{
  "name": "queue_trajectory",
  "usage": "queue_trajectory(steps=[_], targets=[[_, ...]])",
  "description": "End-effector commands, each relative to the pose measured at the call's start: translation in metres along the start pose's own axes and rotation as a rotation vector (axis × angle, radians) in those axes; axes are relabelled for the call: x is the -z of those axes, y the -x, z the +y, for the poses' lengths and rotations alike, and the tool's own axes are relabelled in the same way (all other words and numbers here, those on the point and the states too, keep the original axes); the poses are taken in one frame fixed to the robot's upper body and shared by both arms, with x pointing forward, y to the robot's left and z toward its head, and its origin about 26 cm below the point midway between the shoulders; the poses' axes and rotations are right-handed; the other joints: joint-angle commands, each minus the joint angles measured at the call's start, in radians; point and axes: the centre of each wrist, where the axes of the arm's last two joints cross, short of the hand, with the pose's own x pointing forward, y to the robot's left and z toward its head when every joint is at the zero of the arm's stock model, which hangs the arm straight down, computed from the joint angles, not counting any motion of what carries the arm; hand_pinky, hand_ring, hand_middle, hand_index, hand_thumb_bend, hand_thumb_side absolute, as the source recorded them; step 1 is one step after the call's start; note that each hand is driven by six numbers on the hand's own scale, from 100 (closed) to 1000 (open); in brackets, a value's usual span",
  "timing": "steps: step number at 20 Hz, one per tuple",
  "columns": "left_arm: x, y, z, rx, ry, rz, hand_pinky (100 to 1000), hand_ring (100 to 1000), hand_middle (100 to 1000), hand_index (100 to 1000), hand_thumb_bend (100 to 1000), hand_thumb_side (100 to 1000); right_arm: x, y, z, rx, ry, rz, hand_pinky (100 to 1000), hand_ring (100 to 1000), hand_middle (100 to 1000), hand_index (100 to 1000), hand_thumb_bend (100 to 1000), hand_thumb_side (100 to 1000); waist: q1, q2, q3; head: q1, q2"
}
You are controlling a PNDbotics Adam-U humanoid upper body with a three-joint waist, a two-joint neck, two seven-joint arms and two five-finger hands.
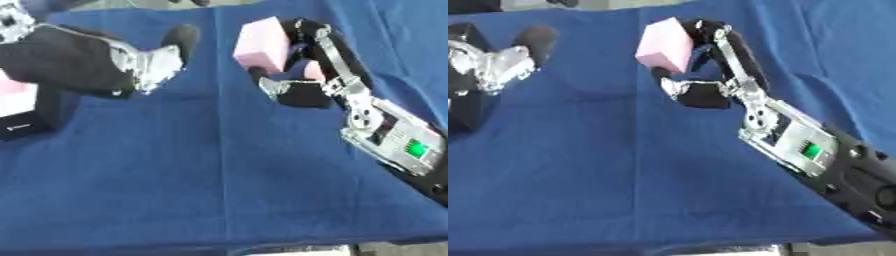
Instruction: Pick up the objects with one hand, pass them to the other hand, and then place them into the box on the other side of the table.
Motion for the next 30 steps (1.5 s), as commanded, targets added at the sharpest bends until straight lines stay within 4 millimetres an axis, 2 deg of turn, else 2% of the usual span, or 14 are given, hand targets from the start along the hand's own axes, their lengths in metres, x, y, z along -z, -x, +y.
queue_trajectory(steps=[1, 5, 10, 14, 23, 30], targets=[[0.001, -0.007, 0.005, 0.059, -0.013, 0.001, 896, 799, 805, 809, 118, 499, 0.003, -0.006, -0.006, -0.029, 0.002, -0.052, 463, 634, 527, 562, 100, 100, -0.002, -0.025, -0.001, -0.004, -0.002], [0.004, -0.009, 0.002, 0.102, 0.002, 0.011, 894, 804, 809, 815, 185, 458, 0.003, -0.006, -0.004, -0.039, -0.010, -0.079, 465, 634, 526, 562, 100, 100, -0.002, -0.024, -0.004, -0.002, -0.002], [0.007, -0.012, -0.002, 0.117, 0.037, 0.007, 909, 810, 816, 824, 195, 483, 0.003, -0.007, 0.000, -0.042, -0.024, -0.091, 464, 634, 527, 561, 100, 100, -0.001, -0.022, -0.007, 0.002, -0.002], [0.010, -0.015, -0.004, 0.124, 0.067, -0.003, 906, 815, 820, 835, 247, 496, 0.004, -0.009, 0.002, -0.043, -0.031, -0.111, 467, 633, 526, 561, 100, 100, 0.000, -0.021, -0.014, 0.009, -0.002], [0.013, -0.018, -0.007, 0.175, 0.076, 0.015, 895, 821, 825, 849, 373, 451, 0.002, -0.010, 0.007, -0.051, -0.058, -0.151, 464, 629, 522, 554, 100, 100, -0.001, -0.020, -0.022, 0.022, -0.002], [0.014, -0.019, -0.009, 0.198, 0.061, 0.046, 895, 828, 831, 859, 411, 450, 0.002, -0.010, 0.010, -0.057, -0.060, -0.175, 462, 626, 518, 551, 100, 100, -0.003, -0.019, -0.027, 0.032, -0.002]])
